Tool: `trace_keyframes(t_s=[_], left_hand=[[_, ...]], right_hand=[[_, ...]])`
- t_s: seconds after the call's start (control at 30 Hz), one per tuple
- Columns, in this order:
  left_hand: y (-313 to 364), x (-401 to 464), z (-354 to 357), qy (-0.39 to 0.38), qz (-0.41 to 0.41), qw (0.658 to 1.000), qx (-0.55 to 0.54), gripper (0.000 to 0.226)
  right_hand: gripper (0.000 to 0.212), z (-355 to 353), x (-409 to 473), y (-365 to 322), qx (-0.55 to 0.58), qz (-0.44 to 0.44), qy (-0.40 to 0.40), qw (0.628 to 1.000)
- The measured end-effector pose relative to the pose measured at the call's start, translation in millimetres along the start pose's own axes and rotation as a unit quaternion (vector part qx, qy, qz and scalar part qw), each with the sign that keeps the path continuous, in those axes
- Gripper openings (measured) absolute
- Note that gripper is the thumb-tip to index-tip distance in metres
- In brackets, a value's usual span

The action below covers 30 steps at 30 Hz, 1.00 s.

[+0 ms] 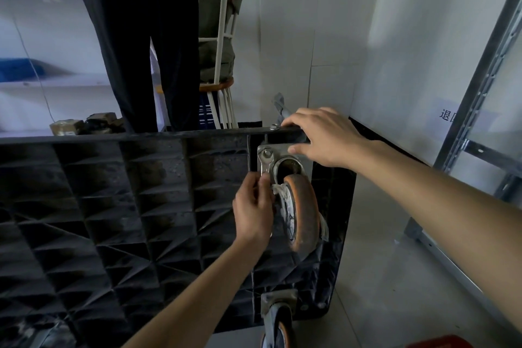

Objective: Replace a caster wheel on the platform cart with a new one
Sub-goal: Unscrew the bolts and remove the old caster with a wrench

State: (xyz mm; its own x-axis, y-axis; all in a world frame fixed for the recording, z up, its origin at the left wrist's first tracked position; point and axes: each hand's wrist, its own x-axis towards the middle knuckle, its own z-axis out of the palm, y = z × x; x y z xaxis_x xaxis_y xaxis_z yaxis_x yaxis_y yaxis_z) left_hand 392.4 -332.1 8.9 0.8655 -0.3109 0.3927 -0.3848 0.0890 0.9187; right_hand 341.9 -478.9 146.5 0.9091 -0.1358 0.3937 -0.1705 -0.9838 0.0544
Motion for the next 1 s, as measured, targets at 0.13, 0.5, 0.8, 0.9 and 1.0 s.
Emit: trace_keyframes(t_s=[0.13,0.5,0.8,0.9,1.0], left_hand=[[2,3,-12,-0.033,-0.004,0.999,-0.015,0.03],[-10,-7,-39,-0.079,0.011,0.99,0.118,0.026],[28,45,-72,-0.083,0.161,0.939,0.291,0.029],[45,63,-85,-0.122,0.156,0.906,0.374,0.023],[59,73,-89,-0.149,0.133,0.889,0.412,0.024]], right_hand=[[0.054,1,1,-1,-0.001,-0.002,0.001,1.0],[0.052,2,1,1,0.004,0.004,-0.001,1.0],[0.053,2,1,0,0.005,0.001,0.001,1.0],[0.054,1,0,0,0.006,0.0,0.003,1.0],[0.055,0,-1,0,0.009,0.0,0.003,1.0]])
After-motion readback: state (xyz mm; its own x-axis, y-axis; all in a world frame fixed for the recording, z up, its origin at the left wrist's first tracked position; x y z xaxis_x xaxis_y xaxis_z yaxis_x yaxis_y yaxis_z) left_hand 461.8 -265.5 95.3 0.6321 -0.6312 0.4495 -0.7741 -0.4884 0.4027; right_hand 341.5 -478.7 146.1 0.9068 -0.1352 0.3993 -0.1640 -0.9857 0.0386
